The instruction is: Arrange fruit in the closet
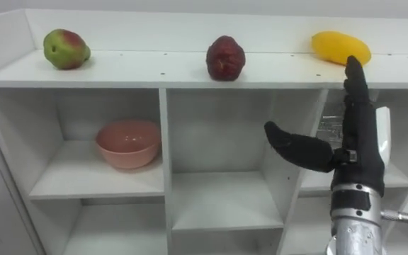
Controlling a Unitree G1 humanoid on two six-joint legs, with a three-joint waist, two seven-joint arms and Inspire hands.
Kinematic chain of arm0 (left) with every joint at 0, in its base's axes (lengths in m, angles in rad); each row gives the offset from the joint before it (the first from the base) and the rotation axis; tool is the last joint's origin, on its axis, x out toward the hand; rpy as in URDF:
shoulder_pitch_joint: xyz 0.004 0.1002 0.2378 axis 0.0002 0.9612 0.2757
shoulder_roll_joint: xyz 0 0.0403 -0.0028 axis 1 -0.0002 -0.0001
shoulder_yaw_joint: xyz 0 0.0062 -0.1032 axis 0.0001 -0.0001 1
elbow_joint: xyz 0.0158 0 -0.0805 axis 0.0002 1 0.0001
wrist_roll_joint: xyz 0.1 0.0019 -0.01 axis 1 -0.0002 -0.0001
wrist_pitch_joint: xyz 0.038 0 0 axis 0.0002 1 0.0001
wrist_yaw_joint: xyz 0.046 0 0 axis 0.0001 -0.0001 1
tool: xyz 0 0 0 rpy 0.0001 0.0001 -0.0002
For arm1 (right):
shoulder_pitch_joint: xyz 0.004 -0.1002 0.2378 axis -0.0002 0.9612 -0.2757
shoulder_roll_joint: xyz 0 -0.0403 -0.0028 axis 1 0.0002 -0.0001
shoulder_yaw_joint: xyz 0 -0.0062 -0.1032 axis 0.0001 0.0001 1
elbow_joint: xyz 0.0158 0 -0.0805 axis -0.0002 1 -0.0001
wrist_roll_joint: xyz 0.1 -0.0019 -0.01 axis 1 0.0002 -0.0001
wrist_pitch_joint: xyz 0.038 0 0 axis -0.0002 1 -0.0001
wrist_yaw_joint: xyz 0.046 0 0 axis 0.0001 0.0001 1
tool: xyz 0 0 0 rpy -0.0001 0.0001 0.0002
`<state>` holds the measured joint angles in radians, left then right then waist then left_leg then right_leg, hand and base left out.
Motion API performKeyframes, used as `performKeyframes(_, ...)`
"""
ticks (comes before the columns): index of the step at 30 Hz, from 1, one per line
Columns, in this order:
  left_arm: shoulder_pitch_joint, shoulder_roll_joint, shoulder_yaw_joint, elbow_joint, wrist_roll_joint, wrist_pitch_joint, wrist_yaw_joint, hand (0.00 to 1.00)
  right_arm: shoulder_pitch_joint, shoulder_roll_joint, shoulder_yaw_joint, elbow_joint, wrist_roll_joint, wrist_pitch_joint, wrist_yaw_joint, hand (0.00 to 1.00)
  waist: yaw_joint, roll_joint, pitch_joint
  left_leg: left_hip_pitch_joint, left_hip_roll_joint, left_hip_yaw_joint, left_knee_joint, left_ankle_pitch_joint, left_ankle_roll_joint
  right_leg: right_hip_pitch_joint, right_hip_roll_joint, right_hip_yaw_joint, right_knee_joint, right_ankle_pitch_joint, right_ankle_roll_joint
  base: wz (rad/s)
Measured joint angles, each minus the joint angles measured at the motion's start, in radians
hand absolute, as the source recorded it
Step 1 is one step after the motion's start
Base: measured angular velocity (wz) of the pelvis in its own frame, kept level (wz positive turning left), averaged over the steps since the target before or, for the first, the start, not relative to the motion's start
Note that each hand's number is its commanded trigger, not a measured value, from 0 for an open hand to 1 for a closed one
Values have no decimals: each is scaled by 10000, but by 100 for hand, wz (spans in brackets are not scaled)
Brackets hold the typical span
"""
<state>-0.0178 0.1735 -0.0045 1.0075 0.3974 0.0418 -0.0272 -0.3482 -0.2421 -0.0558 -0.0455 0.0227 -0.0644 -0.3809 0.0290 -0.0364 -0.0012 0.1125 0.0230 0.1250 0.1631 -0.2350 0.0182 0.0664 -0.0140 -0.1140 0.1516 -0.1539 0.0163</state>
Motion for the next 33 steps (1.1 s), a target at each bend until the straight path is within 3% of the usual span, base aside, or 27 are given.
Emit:
performKeyframes(2, -140, 0, 1, 3, 54, 39, -83, 0, -235, 2, -2, 4, 55, 7, 5, 0, 40, -71, 25, -3, -4, -291, 0, 0, 0, 33, 5, -97, -1, 0, 0, 10)
performKeyframes(5, -279, -2, 1, -68, 57, 122, -265, 0, -491, 3, -1, 4, 69, 17, 61, 0, 82, -126, 47, -29, -2, -363, 0, 0, 0, 32, 6, -182, -4, 0, 0, 10)
performKeyframes(10, -441, 8, 4, -67, 63, 373, -342, 0, -769, 1, -2, 86, 238, 58, 132, 0, 199, -109, 53, 27, -9, -590, 1, 0, 0, 76, 9, -244, -3, 0, 0, 0)
performKeyframes(14, -563, 9, 39, -67, 72, 428, -426, 0, -979, 2, -3, 96, 296, 168, 144, 0, 298, -49, 83, 22, -43, -1022, 2, 0, 0, 74, 11, -257, -13, 0, 0, -5)
performKeyframes(22, -769, 0, 2, -67, 72, 624, -537, 0, -1184, 2, 4, 218, 982, 267, 363, 0, 284, -17, 92, -20, -66, -1012, 13, 0, 0, 43, -17, -279, -5, 0, 0, 0)
performKeyframes(33, -766, -10, 4, -65, 71, 841, -730, 0, -1529, 1, -5, 383, 1333, 719, 855, 0, 270, 38, 71, -162, -59, -1004, 245, 21, -3, 12, -44, -477, 173, 29, -47, 2)
